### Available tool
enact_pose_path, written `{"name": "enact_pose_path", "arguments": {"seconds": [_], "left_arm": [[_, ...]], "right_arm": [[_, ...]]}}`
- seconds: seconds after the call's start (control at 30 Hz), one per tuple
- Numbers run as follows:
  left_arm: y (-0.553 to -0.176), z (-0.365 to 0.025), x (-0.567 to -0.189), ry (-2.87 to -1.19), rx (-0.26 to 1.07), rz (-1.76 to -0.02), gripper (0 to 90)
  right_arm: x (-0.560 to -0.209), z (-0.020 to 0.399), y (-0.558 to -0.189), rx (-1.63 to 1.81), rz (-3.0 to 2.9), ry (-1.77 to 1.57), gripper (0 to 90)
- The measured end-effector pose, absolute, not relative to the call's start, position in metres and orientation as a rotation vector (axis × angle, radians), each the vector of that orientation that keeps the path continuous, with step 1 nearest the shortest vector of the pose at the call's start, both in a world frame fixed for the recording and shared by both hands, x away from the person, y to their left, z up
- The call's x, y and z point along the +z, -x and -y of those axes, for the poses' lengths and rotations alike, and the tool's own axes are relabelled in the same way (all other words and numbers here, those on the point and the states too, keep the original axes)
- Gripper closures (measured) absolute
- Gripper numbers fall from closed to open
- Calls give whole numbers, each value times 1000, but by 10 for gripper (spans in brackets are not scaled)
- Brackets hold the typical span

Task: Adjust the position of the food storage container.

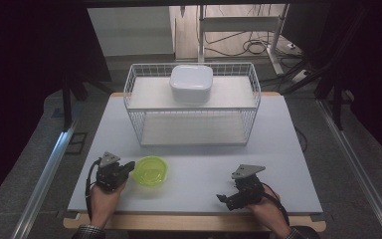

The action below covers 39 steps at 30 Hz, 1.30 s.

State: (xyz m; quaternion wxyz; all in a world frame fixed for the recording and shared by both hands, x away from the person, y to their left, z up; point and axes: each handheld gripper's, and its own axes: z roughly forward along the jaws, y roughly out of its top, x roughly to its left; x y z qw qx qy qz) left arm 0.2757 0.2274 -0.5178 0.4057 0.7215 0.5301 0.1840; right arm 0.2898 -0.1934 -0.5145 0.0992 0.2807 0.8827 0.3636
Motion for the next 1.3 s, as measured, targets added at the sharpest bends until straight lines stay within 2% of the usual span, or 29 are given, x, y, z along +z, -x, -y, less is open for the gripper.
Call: {"name": "enact_pose_path", "arguments": {"seconds": [0.17, 0.33, 0.47, 0.77, 1.3], "left_arm": [[-275, -220, -517, -1839, 449, -1309, 900], [-275, -236, -518, -1803, 429, -1350, 898], [-277, -237, -527, -1885, 362, -1332, 900], [-276, -215, -536, -2025, 266, -1246, 900], [-272, -176, -535, -2077, 190, -1121, 900]], "right_arm": [[-515, 193, -290, 1072, -2612, -832, 40], [-514, 194, -290, 1075, -2608, -835, 40], [-514, 194, -290, 1074, -2608, -837, 40], [-514, 194, -290, 1078, -2604, -840, 40], [-515, 194, -290, 1071, -2607, -847, 40]]}}
